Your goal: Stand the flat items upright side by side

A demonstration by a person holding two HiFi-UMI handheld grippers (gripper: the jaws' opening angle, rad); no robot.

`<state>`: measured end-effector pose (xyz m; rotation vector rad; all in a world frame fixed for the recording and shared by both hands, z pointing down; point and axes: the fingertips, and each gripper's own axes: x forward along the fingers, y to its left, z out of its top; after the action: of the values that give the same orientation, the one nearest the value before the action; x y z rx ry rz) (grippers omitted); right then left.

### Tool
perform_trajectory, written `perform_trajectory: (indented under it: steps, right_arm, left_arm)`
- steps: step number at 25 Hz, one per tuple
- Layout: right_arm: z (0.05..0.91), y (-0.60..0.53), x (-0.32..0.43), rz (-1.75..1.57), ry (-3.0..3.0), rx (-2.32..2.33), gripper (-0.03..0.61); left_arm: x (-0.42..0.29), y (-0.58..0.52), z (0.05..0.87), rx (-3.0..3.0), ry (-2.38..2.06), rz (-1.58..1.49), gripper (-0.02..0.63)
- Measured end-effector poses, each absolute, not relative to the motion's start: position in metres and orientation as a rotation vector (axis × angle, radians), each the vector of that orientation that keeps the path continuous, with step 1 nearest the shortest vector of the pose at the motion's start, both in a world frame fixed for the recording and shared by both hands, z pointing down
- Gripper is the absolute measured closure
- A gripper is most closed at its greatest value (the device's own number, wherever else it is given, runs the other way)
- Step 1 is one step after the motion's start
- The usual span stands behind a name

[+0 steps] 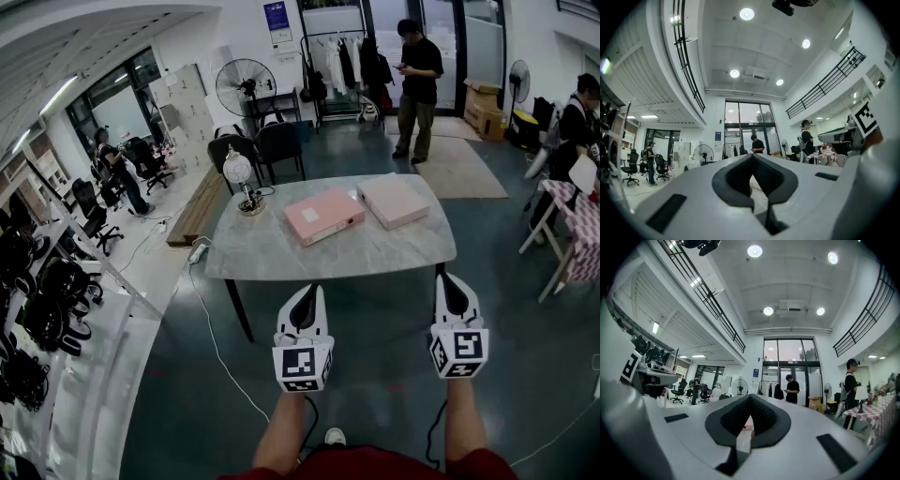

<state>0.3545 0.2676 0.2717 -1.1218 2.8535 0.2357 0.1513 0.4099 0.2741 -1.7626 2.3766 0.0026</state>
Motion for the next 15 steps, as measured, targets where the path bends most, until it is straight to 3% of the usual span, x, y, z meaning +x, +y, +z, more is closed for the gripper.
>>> perform_trajectory:
  steps: [15]
  right_arm:
    - [0.278, 0.272, 0.291, 0.188, 2.819, -1.180, 0.580]
  left_arm:
    - [0.083, 0.411, 0.285, -1.826, 2.353, 0.001, 0.606]
